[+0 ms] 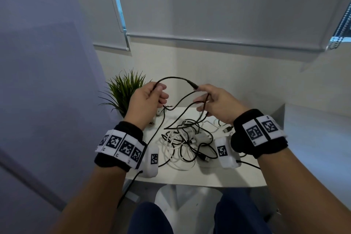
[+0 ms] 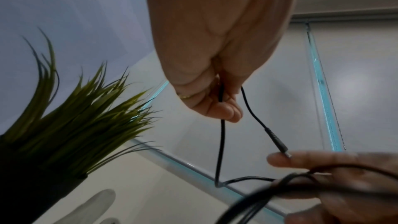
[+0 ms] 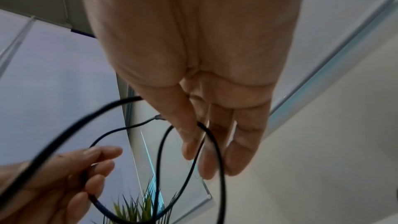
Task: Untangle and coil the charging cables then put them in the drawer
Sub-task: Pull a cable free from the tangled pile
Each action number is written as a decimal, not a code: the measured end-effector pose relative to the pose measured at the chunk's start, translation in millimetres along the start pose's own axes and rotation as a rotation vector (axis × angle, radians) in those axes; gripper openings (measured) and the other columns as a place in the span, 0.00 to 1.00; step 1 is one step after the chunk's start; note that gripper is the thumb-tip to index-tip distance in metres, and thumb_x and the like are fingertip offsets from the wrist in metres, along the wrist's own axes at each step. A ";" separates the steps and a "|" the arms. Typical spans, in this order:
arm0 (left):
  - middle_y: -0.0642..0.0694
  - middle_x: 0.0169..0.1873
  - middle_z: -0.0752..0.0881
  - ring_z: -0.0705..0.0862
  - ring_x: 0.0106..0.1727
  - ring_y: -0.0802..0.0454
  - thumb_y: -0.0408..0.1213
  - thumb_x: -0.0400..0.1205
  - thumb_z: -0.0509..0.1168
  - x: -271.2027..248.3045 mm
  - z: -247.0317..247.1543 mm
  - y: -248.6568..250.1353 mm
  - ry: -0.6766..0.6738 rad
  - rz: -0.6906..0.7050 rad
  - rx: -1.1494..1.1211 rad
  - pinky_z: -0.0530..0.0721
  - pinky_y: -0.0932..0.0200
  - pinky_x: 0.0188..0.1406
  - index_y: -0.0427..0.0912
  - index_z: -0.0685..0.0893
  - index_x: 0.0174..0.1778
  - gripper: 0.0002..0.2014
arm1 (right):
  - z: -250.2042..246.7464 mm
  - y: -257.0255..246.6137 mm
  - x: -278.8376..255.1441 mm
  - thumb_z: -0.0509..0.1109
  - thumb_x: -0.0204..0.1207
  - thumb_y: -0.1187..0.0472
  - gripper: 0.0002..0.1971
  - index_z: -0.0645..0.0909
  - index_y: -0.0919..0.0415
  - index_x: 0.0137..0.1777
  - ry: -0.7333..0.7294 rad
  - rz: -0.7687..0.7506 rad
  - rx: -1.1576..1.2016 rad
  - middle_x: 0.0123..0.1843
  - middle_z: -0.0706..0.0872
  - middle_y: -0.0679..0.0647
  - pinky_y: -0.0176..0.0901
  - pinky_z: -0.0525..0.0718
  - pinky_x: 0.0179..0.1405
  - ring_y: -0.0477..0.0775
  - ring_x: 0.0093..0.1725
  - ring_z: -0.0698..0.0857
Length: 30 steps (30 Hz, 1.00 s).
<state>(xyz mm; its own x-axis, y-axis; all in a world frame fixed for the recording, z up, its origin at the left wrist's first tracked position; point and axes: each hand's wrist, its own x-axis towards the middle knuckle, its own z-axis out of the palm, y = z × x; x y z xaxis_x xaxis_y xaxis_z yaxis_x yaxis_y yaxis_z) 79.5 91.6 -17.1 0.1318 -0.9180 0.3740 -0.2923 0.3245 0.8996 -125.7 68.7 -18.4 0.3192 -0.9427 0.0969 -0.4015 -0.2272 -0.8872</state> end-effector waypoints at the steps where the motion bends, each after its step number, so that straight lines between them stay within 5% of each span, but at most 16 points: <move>1: 0.47 0.34 0.84 0.81 0.35 0.55 0.32 0.87 0.56 0.8 -0.4 0.7 -0.002 0.007 -0.011 0.82 0.66 0.37 0.44 0.83 0.45 0.11 | -0.5 1.3 0.4 0.58 0.76 0.78 0.26 0.75 0.46 0.62 0.017 0.017 -0.004 0.54 0.86 0.52 0.41 0.78 0.37 0.53 0.48 0.86; 4: 0.47 0.33 0.84 0.82 0.36 0.54 0.33 0.87 0.56 2.0 -0.5 3.3 0.026 0.049 -0.021 0.82 0.66 0.36 0.44 0.83 0.45 0.11 | -4.6 6.0 2.1 0.53 0.75 0.78 0.30 0.74 0.48 0.70 0.040 0.057 -0.098 0.57 0.84 0.53 0.32 0.74 0.30 0.56 0.51 0.85; 7: 0.47 0.33 0.84 0.81 0.35 0.56 0.33 0.87 0.56 3.4 0.2 4.8 0.054 0.083 -0.019 0.82 0.69 0.35 0.41 0.84 0.48 0.10 | -9.4 8.0 2.6 0.53 0.77 0.74 0.30 0.71 0.47 0.75 0.059 0.071 -0.309 0.62 0.83 0.56 0.34 0.76 0.30 0.55 0.46 0.82; 10: 0.48 0.34 0.84 0.81 0.36 0.59 0.34 0.86 0.58 3.4 2.0 3.9 0.030 0.088 0.030 0.81 0.70 0.37 0.42 0.85 0.52 0.10 | -12.0 7.4 0.3 0.52 0.76 0.73 0.29 0.73 0.50 0.74 0.181 0.087 -0.308 0.70 0.75 0.59 0.36 0.75 0.43 0.52 0.48 0.78; 13: 0.49 0.35 0.85 0.82 0.38 0.57 0.37 0.85 0.61 2.3 5.2 2.1 -0.008 0.090 0.081 0.84 0.61 0.45 0.48 0.86 0.53 0.08 | -14.2 -1.0 -3.2 0.54 0.78 0.70 0.25 0.77 0.52 0.71 0.331 0.026 -0.162 0.72 0.75 0.55 0.36 0.71 0.60 0.52 0.66 0.78; 15: 0.48 0.35 0.86 0.83 0.40 0.55 0.37 0.84 0.62 0.9 10.1 2.5 -0.035 0.091 0.100 0.84 0.54 0.49 0.50 0.86 0.53 0.08 | -10.5 -7.1 -3.9 0.58 0.82 0.62 0.19 0.77 0.51 0.71 0.272 -0.031 -0.024 0.70 0.79 0.49 0.36 0.68 0.65 0.46 0.70 0.76; 18: 0.47 0.35 0.86 0.83 0.39 0.55 0.37 0.84 0.63 -0.8 19.2 4.4 -0.065 0.116 0.104 0.84 0.53 0.50 0.53 0.86 0.52 0.08 | -2.1 -10.9 -5.7 0.64 0.82 0.53 0.16 0.78 0.52 0.68 0.104 -0.085 0.016 0.56 0.84 0.46 0.36 0.74 0.55 0.41 0.53 0.82; 21: 0.50 0.34 0.86 0.83 0.38 0.56 0.36 0.84 0.63 -1.5 25.2 6.1 -0.097 0.149 0.143 0.82 0.56 0.47 0.55 0.86 0.47 0.09 | 1.5 -10.3 -6.3 0.61 0.83 0.56 0.10 0.82 0.52 0.44 0.130 -0.120 -0.028 0.34 0.82 0.50 0.33 0.75 0.34 0.41 0.32 0.78; 24: 0.53 0.32 0.85 0.84 0.41 0.54 0.34 0.84 0.61 -3.4 28.3 -5.1 -0.148 0.093 0.199 0.82 0.57 0.50 0.60 0.82 0.43 0.13 | 0.2 -10.3 -6.2 0.55 0.86 0.61 0.14 0.76 0.56 0.38 0.201 -0.140 0.178 0.24 0.81 0.50 0.42 0.76 0.37 0.51 0.29 0.79; 27: 0.57 0.29 0.86 0.82 0.52 0.51 0.42 0.81 0.58 -10.6 34.3 -17.5 -0.227 0.048 0.329 0.81 0.55 0.55 0.67 0.80 0.45 0.11 | -7.9 -18.2 -8.4 0.51 0.87 0.63 0.13 0.72 0.59 0.41 0.294 -0.138 0.500 0.23 0.84 0.51 0.43 0.77 0.31 0.52 0.25 0.82; 30: 0.52 0.33 0.83 0.77 0.43 0.71 0.35 0.85 0.57 -23.3 42.9 -17.8 -0.322 -0.019 0.325 0.77 0.72 0.40 0.52 0.80 0.54 0.09 | -19.5 -31.0 -13.3 0.52 0.87 0.63 0.12 0.71 0.61 0.43 0.298 -0.152 0.847 0.36 0.90 0.58 0.43 0.85 0.33 0.55 0.35 0.90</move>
<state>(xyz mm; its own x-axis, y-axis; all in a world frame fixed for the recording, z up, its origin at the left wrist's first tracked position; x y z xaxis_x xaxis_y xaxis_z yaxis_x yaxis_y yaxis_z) 41.0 97.5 -51.6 -0.1461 -0.9638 0.2229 -0.5814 0.2660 0.7689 -134.2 83.5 16.6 0.0351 -0.9680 0.2483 0.4298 -0.2097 -0.8782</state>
